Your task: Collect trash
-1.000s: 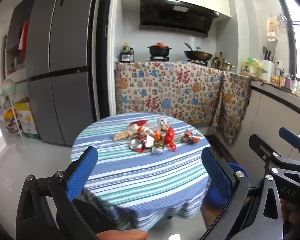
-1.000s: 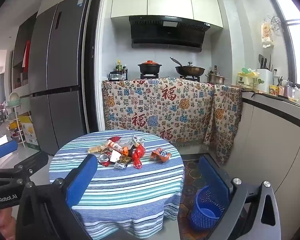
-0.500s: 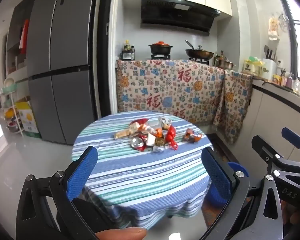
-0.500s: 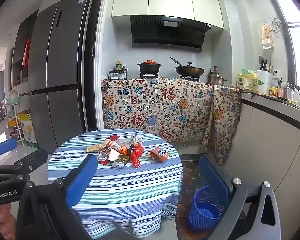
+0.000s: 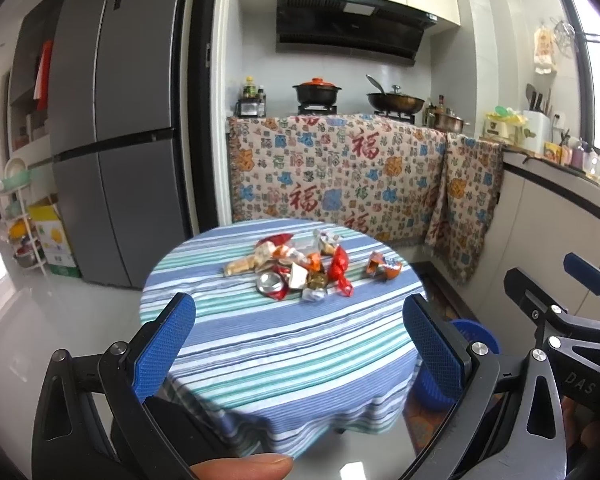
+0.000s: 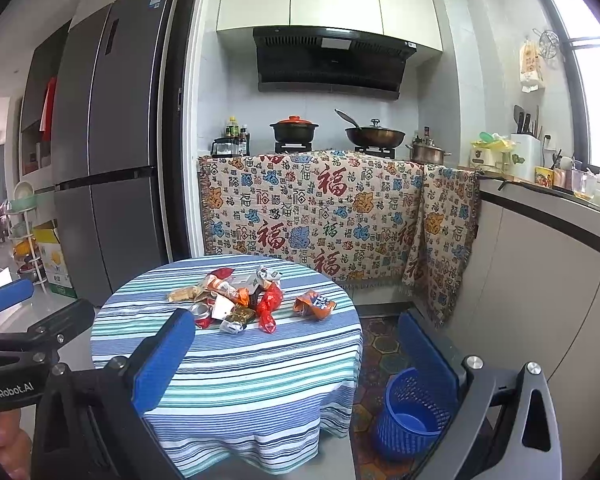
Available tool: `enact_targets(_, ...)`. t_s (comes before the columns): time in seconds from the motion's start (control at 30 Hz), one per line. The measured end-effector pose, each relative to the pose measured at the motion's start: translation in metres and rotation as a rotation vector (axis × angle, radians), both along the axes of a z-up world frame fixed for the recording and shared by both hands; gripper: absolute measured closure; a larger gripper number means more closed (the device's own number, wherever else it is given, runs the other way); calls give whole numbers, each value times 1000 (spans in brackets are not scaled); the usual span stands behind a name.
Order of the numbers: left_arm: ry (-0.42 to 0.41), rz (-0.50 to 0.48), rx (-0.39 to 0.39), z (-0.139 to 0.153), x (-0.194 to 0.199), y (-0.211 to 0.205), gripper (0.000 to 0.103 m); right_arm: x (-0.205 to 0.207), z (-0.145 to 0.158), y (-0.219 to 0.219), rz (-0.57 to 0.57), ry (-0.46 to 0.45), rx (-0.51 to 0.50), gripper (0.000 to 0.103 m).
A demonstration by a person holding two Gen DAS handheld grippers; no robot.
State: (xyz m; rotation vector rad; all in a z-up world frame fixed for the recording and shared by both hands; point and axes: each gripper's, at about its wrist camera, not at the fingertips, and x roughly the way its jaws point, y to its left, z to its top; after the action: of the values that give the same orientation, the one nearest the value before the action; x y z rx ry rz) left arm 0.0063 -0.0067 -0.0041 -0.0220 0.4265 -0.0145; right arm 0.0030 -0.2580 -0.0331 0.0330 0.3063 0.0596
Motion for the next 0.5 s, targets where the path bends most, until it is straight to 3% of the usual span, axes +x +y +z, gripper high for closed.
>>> enact_targets(0.5,15,-3,9,-1,5,-4,0,6,-8,-1,1,10,25,0)
